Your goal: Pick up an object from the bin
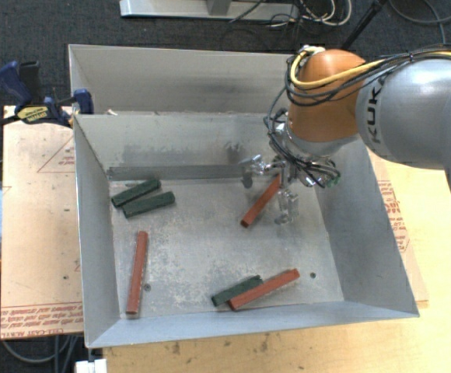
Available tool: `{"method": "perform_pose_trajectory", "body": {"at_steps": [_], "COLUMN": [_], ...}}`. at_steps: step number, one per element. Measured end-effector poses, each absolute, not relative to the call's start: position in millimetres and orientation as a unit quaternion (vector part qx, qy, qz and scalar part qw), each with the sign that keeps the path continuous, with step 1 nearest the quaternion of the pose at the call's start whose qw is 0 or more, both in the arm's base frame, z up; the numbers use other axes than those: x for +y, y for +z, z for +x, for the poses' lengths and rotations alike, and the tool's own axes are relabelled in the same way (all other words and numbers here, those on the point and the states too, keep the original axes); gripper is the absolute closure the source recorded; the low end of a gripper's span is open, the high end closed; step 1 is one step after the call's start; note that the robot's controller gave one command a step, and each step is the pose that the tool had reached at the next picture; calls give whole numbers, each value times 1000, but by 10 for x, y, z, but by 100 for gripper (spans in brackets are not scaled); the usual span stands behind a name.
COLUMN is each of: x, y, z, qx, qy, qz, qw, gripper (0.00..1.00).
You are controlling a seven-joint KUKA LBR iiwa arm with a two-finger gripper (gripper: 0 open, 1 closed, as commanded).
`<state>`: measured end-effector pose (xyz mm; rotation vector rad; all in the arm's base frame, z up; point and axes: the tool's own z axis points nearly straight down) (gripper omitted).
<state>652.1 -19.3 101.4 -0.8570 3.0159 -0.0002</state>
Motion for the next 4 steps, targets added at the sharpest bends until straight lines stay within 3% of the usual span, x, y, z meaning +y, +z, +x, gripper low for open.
{"method": "perform_pose_trajectory", "body": {"at_steps": [1, 2, 3, 4], "x": [-212, -199, -195, -197], "y": [1002, 695, 699, 707], "z": [6527, 6543, 6549, 6555], "qx": [935, 908, 908, 909], "qy": [0, 1, 1, 1], "qz": [-356, -420, -418, -418], "qw": [2, 1, 1, 2], "gripper": [0, 0, 0, 100]}}
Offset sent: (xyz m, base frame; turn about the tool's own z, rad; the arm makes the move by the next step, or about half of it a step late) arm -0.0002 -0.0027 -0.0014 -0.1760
